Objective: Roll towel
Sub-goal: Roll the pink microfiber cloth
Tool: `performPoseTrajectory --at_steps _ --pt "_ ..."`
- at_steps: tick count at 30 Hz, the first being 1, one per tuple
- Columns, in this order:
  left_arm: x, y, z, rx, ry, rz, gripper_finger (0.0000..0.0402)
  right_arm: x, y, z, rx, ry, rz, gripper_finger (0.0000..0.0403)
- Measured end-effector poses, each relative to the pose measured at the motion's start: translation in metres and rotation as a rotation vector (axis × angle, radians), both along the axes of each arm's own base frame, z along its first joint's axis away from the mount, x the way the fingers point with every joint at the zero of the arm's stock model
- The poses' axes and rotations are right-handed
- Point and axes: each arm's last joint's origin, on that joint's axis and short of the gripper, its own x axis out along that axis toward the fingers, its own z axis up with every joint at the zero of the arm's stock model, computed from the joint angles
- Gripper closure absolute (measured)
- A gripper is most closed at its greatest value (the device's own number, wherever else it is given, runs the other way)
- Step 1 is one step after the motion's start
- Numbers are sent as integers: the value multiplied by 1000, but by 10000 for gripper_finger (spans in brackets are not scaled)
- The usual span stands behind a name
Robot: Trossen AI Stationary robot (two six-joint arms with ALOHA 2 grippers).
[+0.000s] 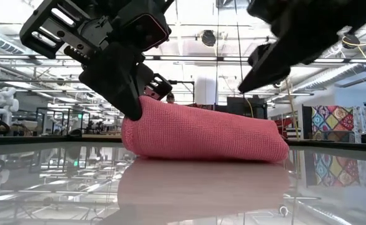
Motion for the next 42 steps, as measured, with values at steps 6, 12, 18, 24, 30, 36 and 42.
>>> performPoseTrajectory --at_steps 6,12,18,24,30,36,42 --pt "1 0 1 0 -8 9 400 1 23 -20 -33 -7 -27 132" --pt "1 0 1 2 -8 11 400 7 28 -56 -20 78 -104 130" --pt "1 0 1 6 -10 6 374 9 31 -68 -13 91 -109 150" --pt "1 0 1 6 -11 8 269 9 32 -71 -19 105 -102 202" --pt "3 2 3 33 -40 23 167 8 32 -72 -35 107 -90 270" --pt "8 3 7 83 -128 38 144 8 32 -72 -36 109 -90 318" --pt "5 5 10 117 -112 69 144 8 32 -72 -36 110 -90 338"
